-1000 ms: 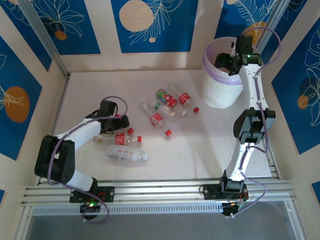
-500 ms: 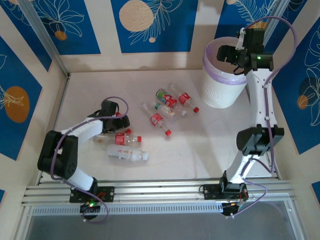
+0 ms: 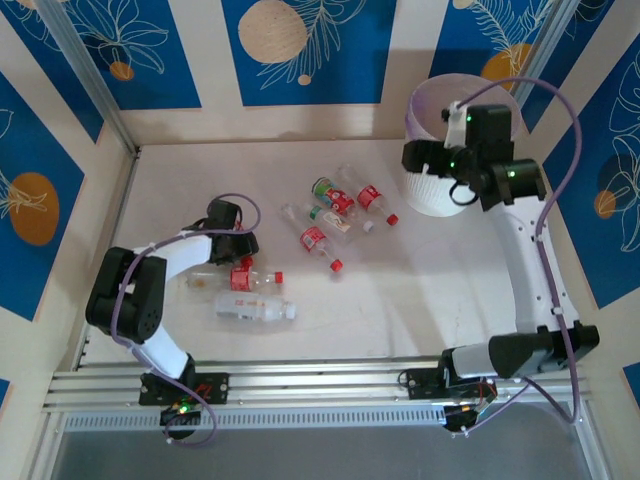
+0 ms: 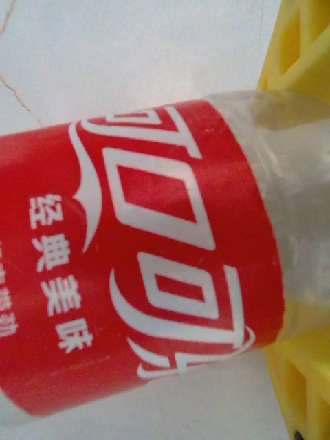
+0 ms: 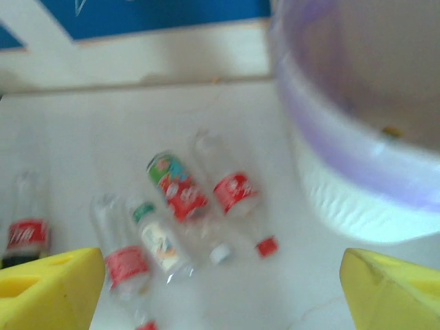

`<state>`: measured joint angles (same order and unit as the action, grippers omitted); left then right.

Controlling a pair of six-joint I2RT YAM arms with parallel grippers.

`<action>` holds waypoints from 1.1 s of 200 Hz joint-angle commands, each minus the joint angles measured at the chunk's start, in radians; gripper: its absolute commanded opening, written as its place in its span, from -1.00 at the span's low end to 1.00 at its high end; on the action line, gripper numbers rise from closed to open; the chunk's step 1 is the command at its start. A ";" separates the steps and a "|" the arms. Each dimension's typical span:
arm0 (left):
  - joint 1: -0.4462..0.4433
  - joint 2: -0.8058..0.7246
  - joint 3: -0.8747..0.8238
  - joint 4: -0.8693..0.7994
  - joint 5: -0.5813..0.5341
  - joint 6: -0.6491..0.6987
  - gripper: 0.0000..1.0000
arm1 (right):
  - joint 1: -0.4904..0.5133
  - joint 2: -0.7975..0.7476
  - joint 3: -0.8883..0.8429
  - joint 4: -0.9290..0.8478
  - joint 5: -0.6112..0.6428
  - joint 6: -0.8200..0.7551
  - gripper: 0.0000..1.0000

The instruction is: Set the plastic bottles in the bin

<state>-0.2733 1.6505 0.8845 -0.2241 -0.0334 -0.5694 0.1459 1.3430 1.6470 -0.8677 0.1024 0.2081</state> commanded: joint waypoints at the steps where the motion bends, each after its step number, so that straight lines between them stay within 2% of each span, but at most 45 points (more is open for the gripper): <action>1: -0.007 0.010 0.052 -0.012 0.010 0.025 0.25 | 0.020 -0.090 -0.118 0.011 -0.126 0.073 0.76; 55: -0.026 -0.012 0.169 -0.096 0.042 0.126 -0.03 | 0.058 -0.216 -0.365 0.036 -0.292 0.161 0.73; 86: -0.098 -0.014 0.270 -0.140 0.095 0.198 -0.18 | 0.101 -0.217 -0.475 0.204 -0.436 0.259 0.71; 109: -0.179 -0.024 0.299 -0.119 0.168 0.241 -0.21 | 0.162 -0.160 -0.508 0.340 -0.482 0.324 0.70; 137: -0.246 -0.074 0.249 -0.045 0.268 0.262 -0.24 | 0.217 -0.084 -0.516 0.482 -0.516 0.379 0.71; 170: -0.268 -0.130 0.164 0.060 0.387 0.267 -0.25 | 0.238 0.028 -0.491 0.567 -0.547 0.423 0.74; 220: -0.296 -0.150 0.131 0.087 0.430 0.285 -0.26 | 0.220 0.209 -0.455 0.743 -0.579 0.523 0.76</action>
<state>-0.5503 1.5272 1.0363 -0.1814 0.3340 -0.3214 0.3679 1.4944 1.1435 -0.2424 -0.4236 0.6624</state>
